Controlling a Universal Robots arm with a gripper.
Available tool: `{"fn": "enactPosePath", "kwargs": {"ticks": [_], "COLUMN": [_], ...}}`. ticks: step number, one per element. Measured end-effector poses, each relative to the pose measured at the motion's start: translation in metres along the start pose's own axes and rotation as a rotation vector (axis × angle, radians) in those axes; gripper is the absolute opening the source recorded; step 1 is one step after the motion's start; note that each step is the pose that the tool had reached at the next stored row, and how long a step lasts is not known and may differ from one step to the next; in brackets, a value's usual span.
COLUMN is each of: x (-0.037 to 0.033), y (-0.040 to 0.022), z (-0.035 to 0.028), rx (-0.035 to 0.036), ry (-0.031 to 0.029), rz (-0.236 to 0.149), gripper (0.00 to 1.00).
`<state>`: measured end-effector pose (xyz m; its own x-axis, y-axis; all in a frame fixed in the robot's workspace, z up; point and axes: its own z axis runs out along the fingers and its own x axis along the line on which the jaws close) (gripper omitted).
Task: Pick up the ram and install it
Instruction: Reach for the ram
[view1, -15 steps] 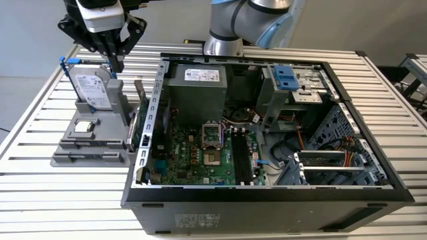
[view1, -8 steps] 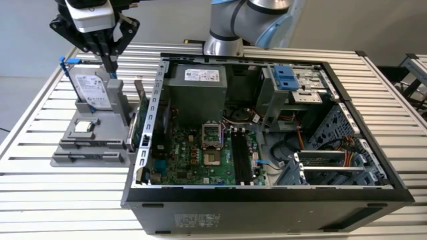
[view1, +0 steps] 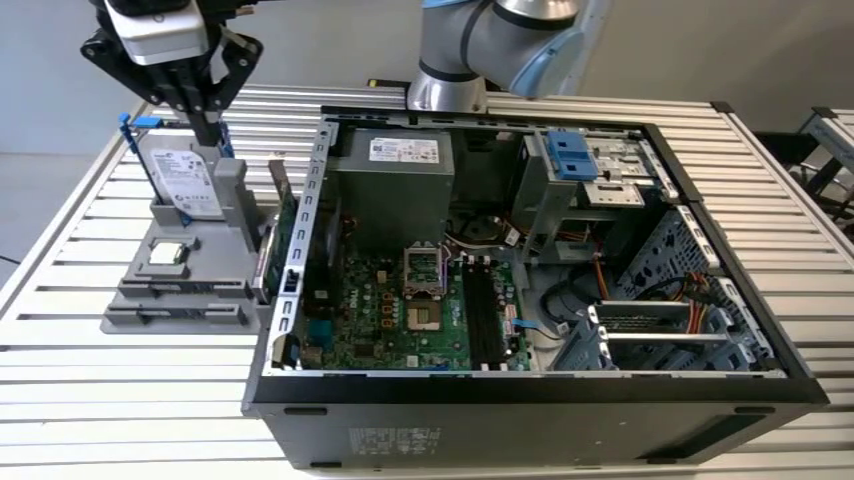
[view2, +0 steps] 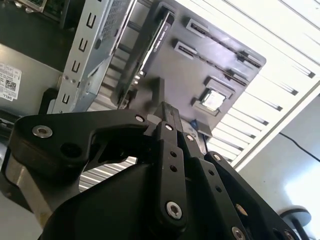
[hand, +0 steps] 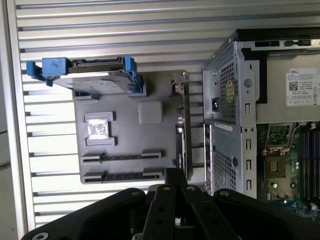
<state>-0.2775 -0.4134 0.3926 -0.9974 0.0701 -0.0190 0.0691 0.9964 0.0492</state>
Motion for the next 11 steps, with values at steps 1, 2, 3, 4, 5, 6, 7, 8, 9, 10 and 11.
{"fn": "enactPosePath", "kwargs": {"ticks": [1, 2, 3, 4, 5, 6, 7, 8, 9, 10, 11], "x": [0.0018, 0.0036, 0.0054, 0.0073, 0.0092, 0.0111, 0.013, 0.015, 0.0166, 0.0184, 0.0202], "y": [-0.0002, -0.0004, -0.0006, -0.0008, -0.001, -0.0012, -0.0014, -0.0016, -0.0018, -0.002, -0.0022], "z": [-0.0001, -0.0001, -0.0002, -0.0002, -0.0002, -0.0003, -0.0003, -0.0004, -0.0004, -0.0004, -0.0005], "rx": [0.0, 0.0, 0.0, 0.0, 0.0, 0.0001, 0.0001, 0.0001, 0.0001, 0.0, 0.0], "ry": [0.0001, 0.0, 0.0001, 0.0, 0.0, 0.0, 0.0001, 0.0001, 0.0001, 0.0001, 0.0001], "rz": [0.0, 0.0, 0.0, 0.0, 0.0, 0.0, 0.0, 0.0, 0.0, -0.001, -0.001], "gripper": [0.0, 0.0, 0.0, 0.0, 0.0, 0.0, 0.0, 0.0, 0.0, 0.0, 0.0]}}
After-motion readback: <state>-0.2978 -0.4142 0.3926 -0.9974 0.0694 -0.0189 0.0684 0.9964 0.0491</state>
